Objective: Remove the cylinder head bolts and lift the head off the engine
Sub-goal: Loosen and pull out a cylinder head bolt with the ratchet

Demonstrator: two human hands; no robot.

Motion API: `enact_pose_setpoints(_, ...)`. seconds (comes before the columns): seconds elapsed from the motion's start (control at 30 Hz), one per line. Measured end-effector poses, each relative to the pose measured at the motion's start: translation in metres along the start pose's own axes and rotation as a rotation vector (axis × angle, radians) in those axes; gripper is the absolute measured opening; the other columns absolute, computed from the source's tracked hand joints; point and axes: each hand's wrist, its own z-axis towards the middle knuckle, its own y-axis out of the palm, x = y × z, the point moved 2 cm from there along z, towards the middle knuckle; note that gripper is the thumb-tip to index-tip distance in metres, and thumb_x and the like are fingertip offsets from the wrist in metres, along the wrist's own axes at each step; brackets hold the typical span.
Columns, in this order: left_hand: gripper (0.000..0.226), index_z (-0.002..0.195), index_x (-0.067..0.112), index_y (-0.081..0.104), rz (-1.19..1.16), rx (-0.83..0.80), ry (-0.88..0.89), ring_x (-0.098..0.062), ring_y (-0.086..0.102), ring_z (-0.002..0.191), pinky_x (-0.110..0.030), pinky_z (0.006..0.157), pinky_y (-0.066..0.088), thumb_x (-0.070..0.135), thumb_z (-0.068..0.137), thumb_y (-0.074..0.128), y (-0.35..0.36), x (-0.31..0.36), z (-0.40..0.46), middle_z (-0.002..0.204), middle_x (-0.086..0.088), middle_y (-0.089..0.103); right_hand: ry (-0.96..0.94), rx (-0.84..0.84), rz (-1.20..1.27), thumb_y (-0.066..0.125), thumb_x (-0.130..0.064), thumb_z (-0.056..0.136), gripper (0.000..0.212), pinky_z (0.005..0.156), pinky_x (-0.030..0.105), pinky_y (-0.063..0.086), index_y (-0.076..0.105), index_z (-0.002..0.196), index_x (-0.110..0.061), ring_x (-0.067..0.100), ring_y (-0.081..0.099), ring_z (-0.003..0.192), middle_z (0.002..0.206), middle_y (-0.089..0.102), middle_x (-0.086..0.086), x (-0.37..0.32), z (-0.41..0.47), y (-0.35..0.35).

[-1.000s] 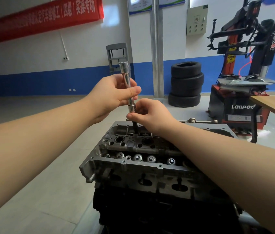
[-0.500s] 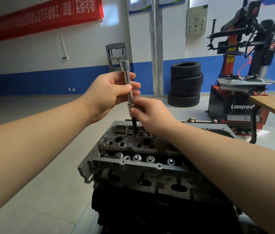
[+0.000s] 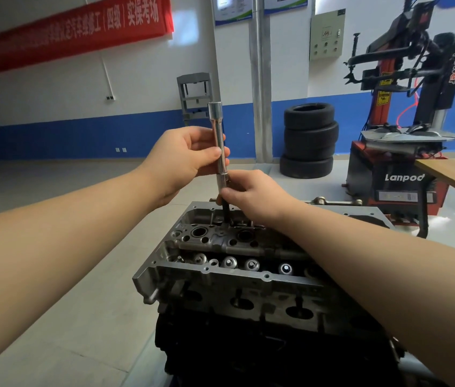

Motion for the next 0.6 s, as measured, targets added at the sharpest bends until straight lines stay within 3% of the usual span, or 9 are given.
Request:
enact_pose_setpoints(0.13,0.027,0.111,0.017,0.070,0.128,0.090,0.022,-0.017,0.078,0.091,-0.027,0.076,0.065,0.016,0.090,0.085,-0.002,0.001,0.003,0.102,-0.005,0.076,-0.003,0.000,-0.128,0.073,-0.040,0.094,0.018,0.064,0.018,0.039,0.060,0.083,-0.036,-0.003,0.060,0.070,0.076,0.064,-0.016,0.001,0.000,0.004)
enact_pose_setpoints(0.27,0.023,0.122,0.016,0.069,-0.032,-0.030,-0.022,-0.021,0.080,0.098,-0.034,0.086,0.066,0.007,0.101,0.069,0.005,0.001,0.001,0.108,-0.008,0.080,0.010,0.022,-0.153,0.075,-0.034,0.094,0.009,0.074,0.027,0.050,0.071,0.094,-0.026,0.007,0.066,0.081,0.085,0.071,-0.010,0.003,0.001,0.004)
enact_pose_setpoints(0.4,0.026,0.128,0.010,0.067,-0.080,-0.084,-0.074,-0.025,0.080,0.100,-0.032,0.086,0.065,0.002,0.104,0.062,0.009,-0.003,-0.003,0.109,-0.011,0.080,0.029,-0.048,-0.121,0.071,-0.022,0.097,0.012,0.076,0.026,0.043,0.063,0.094,-0.030,0.002,0.060,0.081,0.086,0.065,-0.016,0.002,0.001,0.002)
enact_pose_setpoints(0.47,0.022,0.122,0.008,0.070,-0.053,-0.048,-0.067,-0.025,0.080,0.097,-0.031,0.085,0.065,0.002,0.101,0.069,0.011,-0.006,-0.005,0.107,-0.013,0.080,0.049,-0.090,-0.113,0.070,-0.021,0.097,0.010,0.082,0.029,0.046,0.065,0.105,-0.024,0.007,0.064,0.088,0.092,0.067,-0.012,0.002,0.000,0.002)
enact_pose_setpoints(0.6,0.026,0.102,0.008,0.073,0.112,0.111,-0.010,-0.023,0.078,0.085,-0.028,0.070,0.065,0.018,0.085,0.089,0.009,-0.012,-0.001,0.096,-0.013,0.077,0.071,-0.131,-0.083,0.069,-0.019,0.093,0.034,0.096,0.033,0.052,0.067,0.127,-0.019,0.018,0.067,0.104,0.111,0.073,-0.002,-0.003,-0.004,-0.001)
